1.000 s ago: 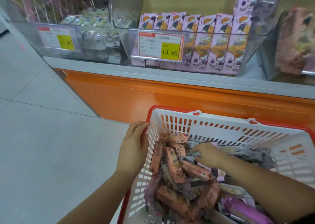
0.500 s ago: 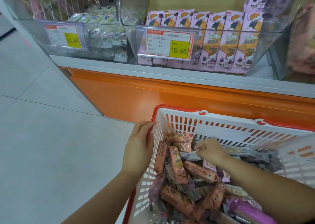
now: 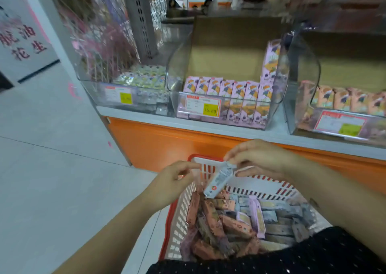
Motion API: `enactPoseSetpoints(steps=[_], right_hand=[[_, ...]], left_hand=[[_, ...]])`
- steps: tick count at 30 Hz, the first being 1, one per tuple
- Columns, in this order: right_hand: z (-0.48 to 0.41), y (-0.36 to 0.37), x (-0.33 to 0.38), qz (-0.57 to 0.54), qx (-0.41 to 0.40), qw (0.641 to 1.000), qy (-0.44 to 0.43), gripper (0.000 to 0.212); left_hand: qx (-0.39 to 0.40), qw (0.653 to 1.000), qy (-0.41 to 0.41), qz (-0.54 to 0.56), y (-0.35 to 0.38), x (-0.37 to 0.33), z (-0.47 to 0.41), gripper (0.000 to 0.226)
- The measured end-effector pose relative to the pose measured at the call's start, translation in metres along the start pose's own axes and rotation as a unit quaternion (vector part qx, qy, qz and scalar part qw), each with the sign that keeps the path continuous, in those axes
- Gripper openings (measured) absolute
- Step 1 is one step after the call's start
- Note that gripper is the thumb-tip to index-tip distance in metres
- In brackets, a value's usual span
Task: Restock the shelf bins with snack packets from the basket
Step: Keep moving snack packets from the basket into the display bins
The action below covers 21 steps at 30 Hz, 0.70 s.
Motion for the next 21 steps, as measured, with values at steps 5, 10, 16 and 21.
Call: enactPoseSetpoints(steps=[5, 10, 16, 21], right_hand=[[0.031, 0.034, 0.061, -0.153, 0.002, 0.987, -0.046, 0.018], [0.051, 0.066, 0.093, -0.199, 0.009, 0.977, -0.073, 0.013], [0.067, 0.094, 0.123, -0.112, 0.042, 0.974, -0.194, 0.012], [0.075, 0.103, 0.127, 0.019, 0.010, 0.969, -0.244, 0.017]], left_hand=[[-0.034, 0.992, 0.035, 0.120, -0.036, -0.042, 0.045, 0.043], [-0.112, 0.977, 0.026, 0.182, -0.071, -0.046, 0.078, 0.032], [-0.077, 0.920, -0.030, 0.382, -0.092, -0.038, 0.100, 0.030], [-0.082, 0.892, -0.073, 0.438, -0.107, -0.030, 0.108, 0.033]])
Point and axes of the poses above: each hand's wrist, its own z-axis away from the middle knuckle, its own y-axis out of the palm, x = y × z, the point moved 7 cm from there along -z, towards the middle knuckle, and after that the axes turned 9 degrees about -z, right-handed, at the moved point
